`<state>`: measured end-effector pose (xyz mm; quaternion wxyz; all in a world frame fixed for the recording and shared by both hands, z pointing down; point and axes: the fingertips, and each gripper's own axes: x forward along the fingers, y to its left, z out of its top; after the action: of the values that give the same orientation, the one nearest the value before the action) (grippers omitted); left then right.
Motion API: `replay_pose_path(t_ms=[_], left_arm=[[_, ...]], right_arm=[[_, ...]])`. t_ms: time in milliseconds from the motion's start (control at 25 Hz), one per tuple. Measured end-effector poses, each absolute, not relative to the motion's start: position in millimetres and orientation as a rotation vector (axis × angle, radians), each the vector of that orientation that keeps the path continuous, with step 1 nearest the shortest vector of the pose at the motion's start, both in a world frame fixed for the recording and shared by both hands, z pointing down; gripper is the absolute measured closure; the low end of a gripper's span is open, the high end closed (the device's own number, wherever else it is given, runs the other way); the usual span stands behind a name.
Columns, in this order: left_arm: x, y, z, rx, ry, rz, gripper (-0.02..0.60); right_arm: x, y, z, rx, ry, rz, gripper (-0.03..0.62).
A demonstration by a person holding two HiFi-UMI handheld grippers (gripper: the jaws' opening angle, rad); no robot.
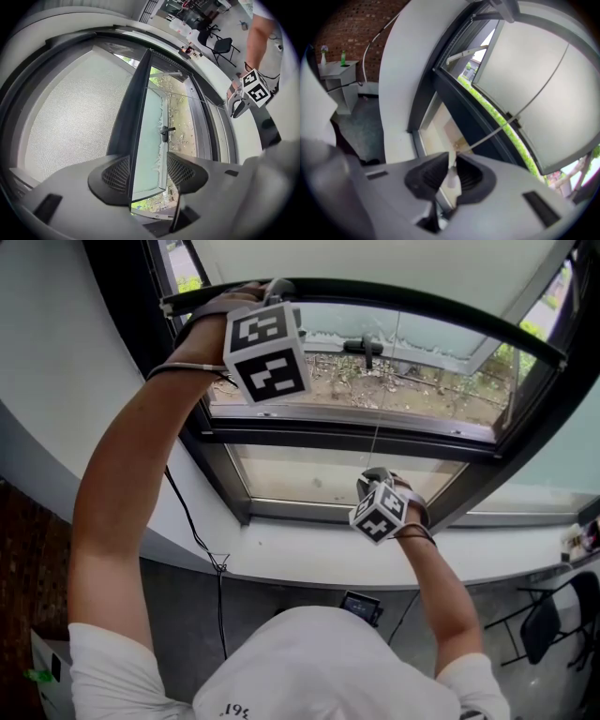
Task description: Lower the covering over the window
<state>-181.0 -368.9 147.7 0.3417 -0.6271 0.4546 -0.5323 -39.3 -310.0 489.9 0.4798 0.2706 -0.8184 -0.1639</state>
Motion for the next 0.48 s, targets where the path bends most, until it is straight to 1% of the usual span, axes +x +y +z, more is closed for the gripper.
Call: replay_pose_path(t_ms=[480], left_arm=[[-182, -367, 186, -1.697, 1.151, -1.457, 0.336]], right_arm=[[-28, -301, 526, 0.618, -1.954, -0.354, 0.541]])
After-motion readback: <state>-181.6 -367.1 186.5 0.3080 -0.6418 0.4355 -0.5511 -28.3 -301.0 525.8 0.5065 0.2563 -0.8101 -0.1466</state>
